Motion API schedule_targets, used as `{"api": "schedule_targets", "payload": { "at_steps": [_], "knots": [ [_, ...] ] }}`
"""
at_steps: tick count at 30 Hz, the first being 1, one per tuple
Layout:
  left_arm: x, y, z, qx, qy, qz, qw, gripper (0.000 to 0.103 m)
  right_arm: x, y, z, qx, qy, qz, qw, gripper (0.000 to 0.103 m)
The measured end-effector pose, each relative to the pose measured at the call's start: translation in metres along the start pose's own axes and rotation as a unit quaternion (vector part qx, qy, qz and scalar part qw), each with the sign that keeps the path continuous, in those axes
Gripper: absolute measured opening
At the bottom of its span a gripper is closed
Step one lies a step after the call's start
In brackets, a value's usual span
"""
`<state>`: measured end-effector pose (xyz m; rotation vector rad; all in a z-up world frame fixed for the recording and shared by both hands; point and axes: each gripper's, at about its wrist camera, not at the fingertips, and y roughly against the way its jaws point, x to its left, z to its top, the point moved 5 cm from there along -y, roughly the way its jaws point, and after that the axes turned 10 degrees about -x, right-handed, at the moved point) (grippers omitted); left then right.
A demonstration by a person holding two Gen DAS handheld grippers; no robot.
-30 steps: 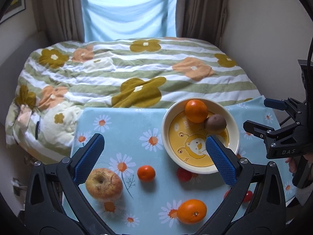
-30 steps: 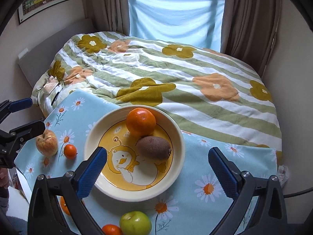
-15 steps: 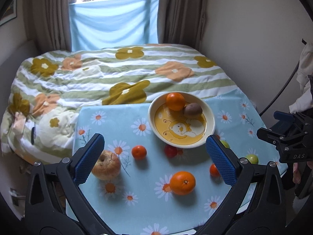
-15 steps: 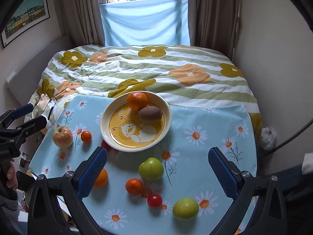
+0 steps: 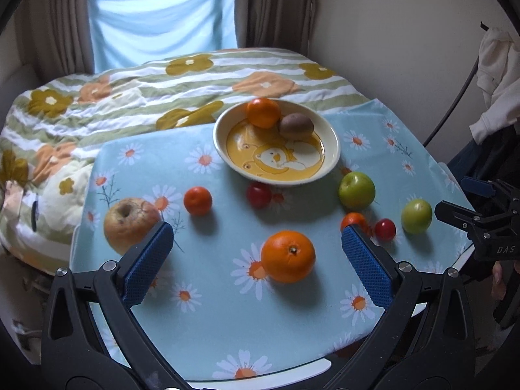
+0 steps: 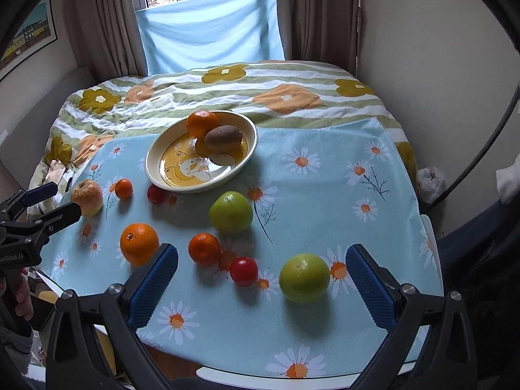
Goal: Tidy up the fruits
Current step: 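Close the left gripper on another large orange while the right grips the green pomelo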
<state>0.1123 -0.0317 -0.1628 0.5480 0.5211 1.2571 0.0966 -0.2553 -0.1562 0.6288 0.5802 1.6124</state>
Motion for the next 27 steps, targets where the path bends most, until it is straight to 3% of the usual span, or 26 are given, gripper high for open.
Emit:
{"api": "schedule_targets", "payload": {
  "at_steps": [12, 18, 23, 25, 27],
  "knots": [
    [-0.038, -0.058, -0.049, 0.058, -0.022, -0.007, 0.9980, 0.103, -0.031, -0.033, -0.044, 0.023, 0.002, -0.003, 1.000, 0.103],
    [-0.044, -0.074, -0.060, 0.081, -0.026, -0.002, 0.9964, 0.095, -0.037, -0.046, -0.055, 0.041, 0.001, 0.012, 0.999, 0.090],
    [-0.043, -0.083, -0.062, 0.092, -0.028, 0.016, 0.9953, 0.077, -0.038, -0.053, -0.057, 0.046, 0.000, 0.021, 0.999, 0.082],
    [-0.039, -0.084, -0.062, 0.095, -0.029, 0.027, 0.9947, 0.065, -0.038, -0.054, -0.058, 0.048, 0.001, 0.023, 0.999, 0.079],
    [-0.036, -0.084, -0.063, 0.097, -0.025, 0.026, 0.9946, 0.064, -0.039, -0.057, -0.058, 0.051, -0.001, 0.025, 0.998, 0.076]
  ]
}}
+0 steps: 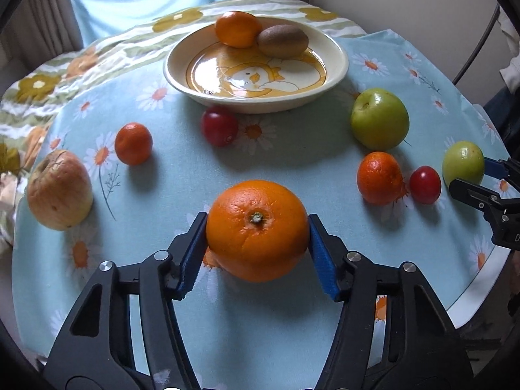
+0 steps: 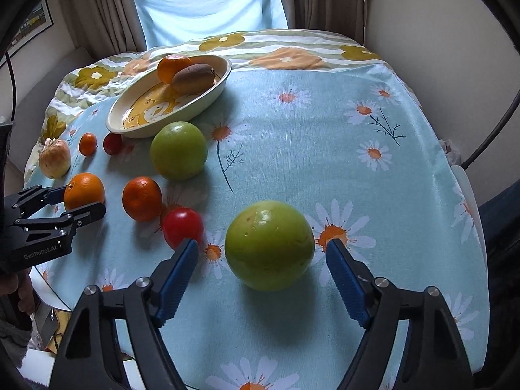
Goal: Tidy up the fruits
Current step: 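Close the left gripper on another large orange while the right grips the green pomelo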
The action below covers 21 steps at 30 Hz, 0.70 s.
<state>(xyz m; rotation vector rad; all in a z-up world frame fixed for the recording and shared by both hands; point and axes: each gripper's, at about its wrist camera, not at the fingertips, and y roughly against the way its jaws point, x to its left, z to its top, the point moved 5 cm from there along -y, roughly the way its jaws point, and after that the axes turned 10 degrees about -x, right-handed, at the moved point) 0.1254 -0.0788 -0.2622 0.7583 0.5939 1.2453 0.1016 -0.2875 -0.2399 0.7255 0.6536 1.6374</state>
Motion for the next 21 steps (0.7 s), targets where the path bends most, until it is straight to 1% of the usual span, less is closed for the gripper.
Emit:
{"api": "schedule_targets", "payload": {
  "at_steps": [5, 10, 20, 21],
  "knots": [
    [-0.001, 0.002, -0.001, 0.001, -0.003, 0.008, 1.0000, 0.064, -0.001, -0.003, 0.001, 0.003, 0.004, 0.005, 1.000, 0.074],
    [0.000, 0.005, -0.004, 0.003, 0.009, 0.009, 0.9999, 0.063, -0.001, -0.005, 0.002, 0.004, 0.006, 0.011, 1.000, 0.069],
    [-0.001, 0.016, -0.016, 0.008, 0.024, 0.016, 0.9996, 0.063, -0.001, -0.006, 0.003, 0.002, 0.015, 0.016, 1.000, 0.066],
    [-0.001, 0.017, -0.018, 0.009, 0.026, 0.016, 0.9995, 0.063, -0.001, -0.006, 0.003, 0.001, 0.016, 0.016, 1.000, 0.063]
  ]
}}
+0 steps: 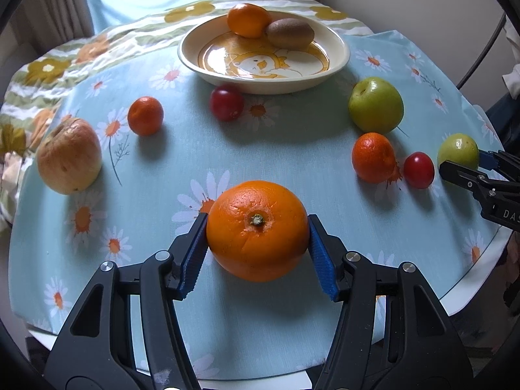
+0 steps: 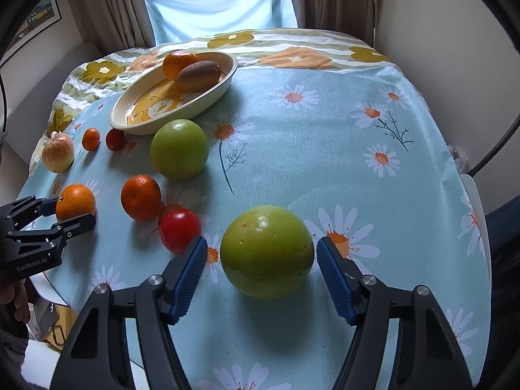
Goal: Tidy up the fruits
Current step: 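Close the left gripper on another large orange while the right grips the green pomelo, then lower the orange into the bowl and open the left gripper while the right carries the pomelo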
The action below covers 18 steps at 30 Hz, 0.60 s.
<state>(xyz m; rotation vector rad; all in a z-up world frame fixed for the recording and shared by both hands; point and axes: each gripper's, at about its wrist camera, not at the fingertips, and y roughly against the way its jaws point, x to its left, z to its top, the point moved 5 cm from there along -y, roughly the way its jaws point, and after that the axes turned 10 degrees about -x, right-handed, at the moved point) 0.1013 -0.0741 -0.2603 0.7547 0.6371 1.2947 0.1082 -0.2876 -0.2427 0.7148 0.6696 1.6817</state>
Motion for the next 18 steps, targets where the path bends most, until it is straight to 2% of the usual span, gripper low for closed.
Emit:
{"api": "schedule_targets", "payload": {
  "at_steps": [4, 18],
  "knots": [
    [-0.001, 0.006, -0.003, -0.002, 0.007, 0.002, 1.0000, 0.063, -0.001, 0.001, 0.001, -0.002, 0.012, -0.001, 1.000, 0.051],
    [-0.003, 0.059, 0.020, -0.038, 0.032, 0.012, 0.9987, 0.063, 0.007, 0.032, 0.024, -0.017, 0.024, 0.025, 0.999, 0.051]
  ]
}}
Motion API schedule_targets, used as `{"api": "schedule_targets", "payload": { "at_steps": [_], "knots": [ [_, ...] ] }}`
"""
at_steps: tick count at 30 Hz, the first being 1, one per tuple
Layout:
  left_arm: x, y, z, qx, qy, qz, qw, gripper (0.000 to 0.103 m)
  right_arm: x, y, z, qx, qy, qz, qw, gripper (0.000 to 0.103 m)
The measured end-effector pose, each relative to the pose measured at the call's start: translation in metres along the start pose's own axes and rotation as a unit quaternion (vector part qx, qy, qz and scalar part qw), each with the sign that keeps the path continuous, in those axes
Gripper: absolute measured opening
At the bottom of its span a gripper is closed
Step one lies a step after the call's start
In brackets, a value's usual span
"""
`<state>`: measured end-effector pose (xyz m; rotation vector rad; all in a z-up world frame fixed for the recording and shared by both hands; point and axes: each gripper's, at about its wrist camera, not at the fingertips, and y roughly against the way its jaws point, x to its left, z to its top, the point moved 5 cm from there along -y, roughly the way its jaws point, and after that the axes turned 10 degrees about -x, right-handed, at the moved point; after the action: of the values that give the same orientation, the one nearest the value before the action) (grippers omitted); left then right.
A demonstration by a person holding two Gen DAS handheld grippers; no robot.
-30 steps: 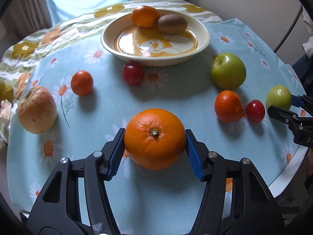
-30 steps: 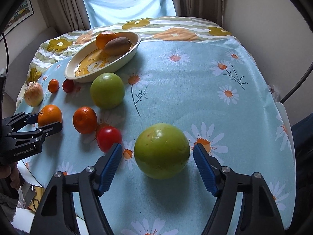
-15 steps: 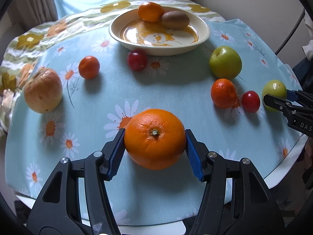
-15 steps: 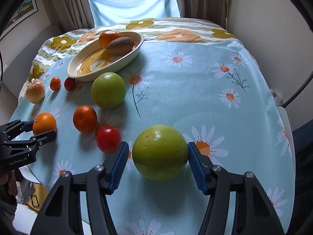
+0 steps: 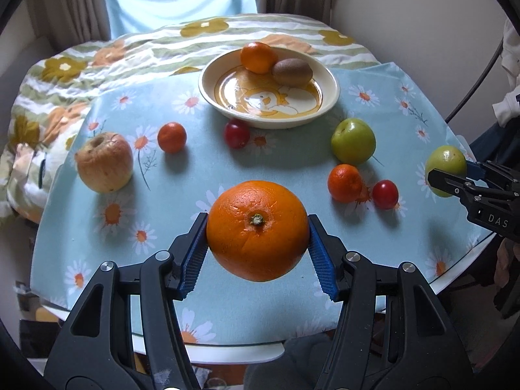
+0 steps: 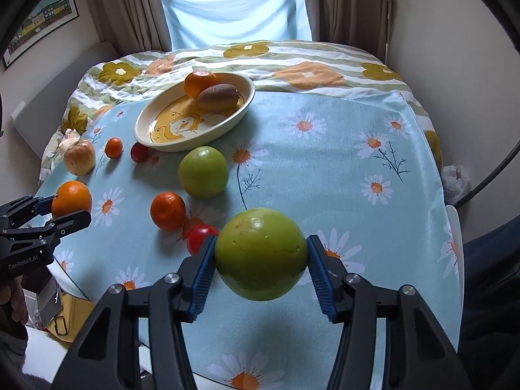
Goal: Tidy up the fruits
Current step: 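Lower the orange into the bowl and open the left gripper while the right carries the pomelo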
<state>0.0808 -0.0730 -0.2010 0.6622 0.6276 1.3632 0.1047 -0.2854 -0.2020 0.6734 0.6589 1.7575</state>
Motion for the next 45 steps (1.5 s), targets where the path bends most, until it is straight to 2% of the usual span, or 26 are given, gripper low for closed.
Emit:
{"api": "schedule_targets", "payload": {
  "at_steps": [10, 17, 27, 32, 45],
  "knots": [
    [0.005, 0.043, 0.041, -0.051, 0.015, 0.018, 0.9984, 0.063, 0.016, 0.026, 0.038, -0.021, 0.029, 0.032, 0.999, 0.051],
    [0.013, 0.041, 0.076, -0.075, 0.006, 0.010, 0.9971, 0.063, 0.032, 0.029, 0.070, -0.039, 0.045, 0.045, 0.997, 0.051],
    [0.030, -0.004, 0.125, -0.077, -0.023, -0.029, 0.9963, 0.063, 0.052, 0.003, 0.104, -0.048, 0.018, 0.035, 0.998, 0.051],
    [0.039, -0.035, 0.142, -0.063, -0.038, -0.049, 0.9961, 0.063, 0.060, -0.017, 0.116, -0.041, 0.003, 0.023, 0.999, 0.051],
    [0.040, -0.127, 0.158, -0.018, -0.104, -0.072, 0.9918, 0.063, 0.065, -0.064, 0.132, -0.026, -0.041, -0.011, 0.999, 0.051]
  ]
}}
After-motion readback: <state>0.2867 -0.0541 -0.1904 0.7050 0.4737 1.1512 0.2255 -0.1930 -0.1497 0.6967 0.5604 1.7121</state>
